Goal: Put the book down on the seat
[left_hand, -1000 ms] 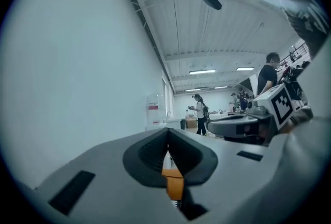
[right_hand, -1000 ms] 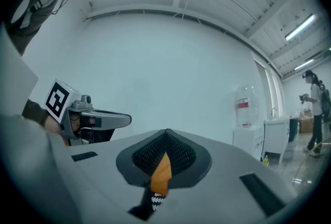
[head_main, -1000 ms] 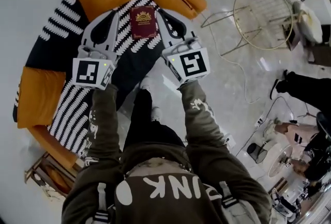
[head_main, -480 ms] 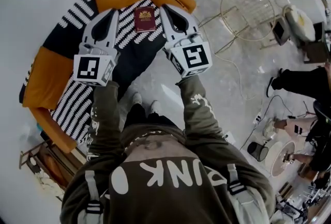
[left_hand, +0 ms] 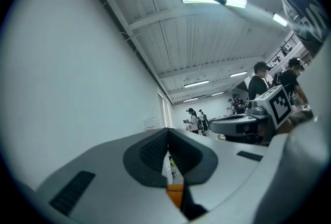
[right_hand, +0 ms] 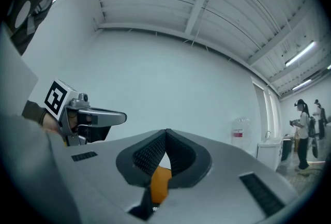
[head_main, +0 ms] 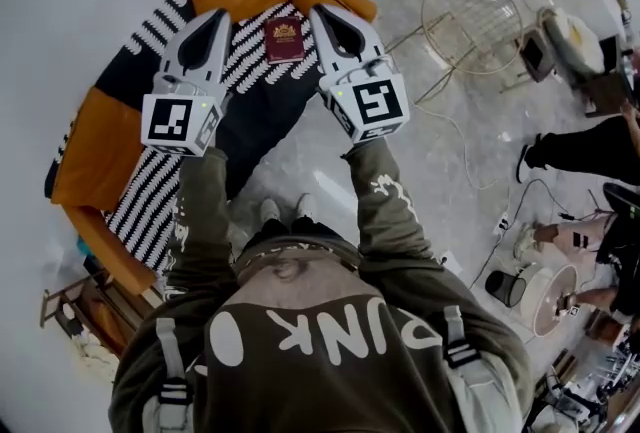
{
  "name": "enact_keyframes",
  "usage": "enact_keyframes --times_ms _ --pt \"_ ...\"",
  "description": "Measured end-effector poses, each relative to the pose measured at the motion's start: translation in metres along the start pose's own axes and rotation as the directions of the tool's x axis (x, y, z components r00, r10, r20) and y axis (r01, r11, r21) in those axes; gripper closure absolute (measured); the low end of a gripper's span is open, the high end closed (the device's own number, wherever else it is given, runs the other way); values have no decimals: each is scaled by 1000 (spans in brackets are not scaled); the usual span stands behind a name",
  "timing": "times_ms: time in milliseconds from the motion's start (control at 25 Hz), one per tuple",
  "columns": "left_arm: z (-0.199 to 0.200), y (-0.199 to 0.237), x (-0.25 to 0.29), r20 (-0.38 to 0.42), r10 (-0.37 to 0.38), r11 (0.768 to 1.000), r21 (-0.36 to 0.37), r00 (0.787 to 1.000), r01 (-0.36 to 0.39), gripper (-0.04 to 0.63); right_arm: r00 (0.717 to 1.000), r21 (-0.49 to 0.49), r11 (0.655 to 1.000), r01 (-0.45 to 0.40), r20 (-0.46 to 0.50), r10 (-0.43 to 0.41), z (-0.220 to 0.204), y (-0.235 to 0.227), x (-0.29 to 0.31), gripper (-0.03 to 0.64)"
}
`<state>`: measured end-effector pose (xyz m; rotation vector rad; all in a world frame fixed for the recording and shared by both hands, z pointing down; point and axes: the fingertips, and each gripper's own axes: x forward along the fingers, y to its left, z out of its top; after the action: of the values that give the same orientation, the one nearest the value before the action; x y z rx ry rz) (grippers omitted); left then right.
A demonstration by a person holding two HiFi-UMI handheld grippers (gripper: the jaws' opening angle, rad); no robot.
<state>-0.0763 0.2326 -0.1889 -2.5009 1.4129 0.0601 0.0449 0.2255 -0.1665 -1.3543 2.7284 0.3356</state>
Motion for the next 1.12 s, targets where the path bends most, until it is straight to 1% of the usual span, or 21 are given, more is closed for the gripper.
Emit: enact_keyframes --times_ms 480,960,1120 --pt "8 -9 -20 14 -13 1000 -4 1000 13 591 1000 -12 1000 -10 -4 10 10 19 -10 607" --pt "9 -12 -18 17 -15 1000 -3 1000 15 591 1000 -14 1000 -4 -3 4 14 16 -12 607" --pt "7 -6 -20 17 -12 1000 -6 1000 12 591 1000 -15 1000 -5 -3 5 13 19 -8 607"
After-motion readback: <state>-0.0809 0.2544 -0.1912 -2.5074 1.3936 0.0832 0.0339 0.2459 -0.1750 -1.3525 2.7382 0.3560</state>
